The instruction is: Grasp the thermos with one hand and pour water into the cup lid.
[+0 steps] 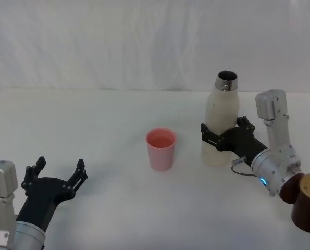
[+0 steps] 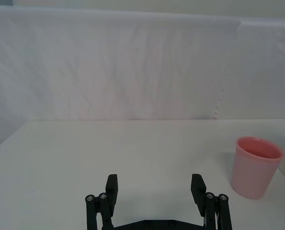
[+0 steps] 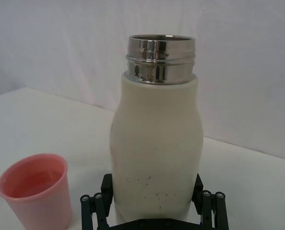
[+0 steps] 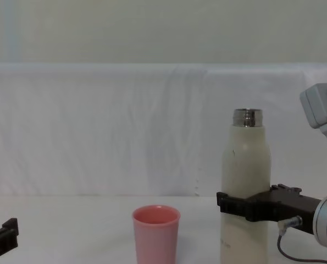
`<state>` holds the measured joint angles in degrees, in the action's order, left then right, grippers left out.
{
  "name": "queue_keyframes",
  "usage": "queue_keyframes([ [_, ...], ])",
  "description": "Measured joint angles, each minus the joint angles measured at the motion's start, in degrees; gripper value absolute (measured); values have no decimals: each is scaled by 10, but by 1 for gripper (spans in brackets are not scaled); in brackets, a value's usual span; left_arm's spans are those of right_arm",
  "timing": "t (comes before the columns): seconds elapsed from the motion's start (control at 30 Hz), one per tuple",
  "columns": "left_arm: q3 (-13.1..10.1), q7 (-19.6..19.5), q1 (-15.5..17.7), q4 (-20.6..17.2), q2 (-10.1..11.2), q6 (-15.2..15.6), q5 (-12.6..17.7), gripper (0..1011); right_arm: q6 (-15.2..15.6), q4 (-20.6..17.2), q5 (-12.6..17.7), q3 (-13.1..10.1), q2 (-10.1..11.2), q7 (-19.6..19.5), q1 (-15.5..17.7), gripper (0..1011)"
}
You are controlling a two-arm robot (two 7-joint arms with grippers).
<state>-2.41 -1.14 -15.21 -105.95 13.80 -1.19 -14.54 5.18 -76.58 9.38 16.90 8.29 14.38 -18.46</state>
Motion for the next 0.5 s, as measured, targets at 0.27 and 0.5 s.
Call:
queue_keyframes([
  [0.27, 0, 0, 0, 0, 0, 0, 0, 1001, 0, 0, 0, 0, 0, 0, 0, 1001],
  [0.5, 0, 0, 0, 0, 0, 0, 0, 1001, 0, 0, -1, 0, 0, 0, 0, 1001],
])
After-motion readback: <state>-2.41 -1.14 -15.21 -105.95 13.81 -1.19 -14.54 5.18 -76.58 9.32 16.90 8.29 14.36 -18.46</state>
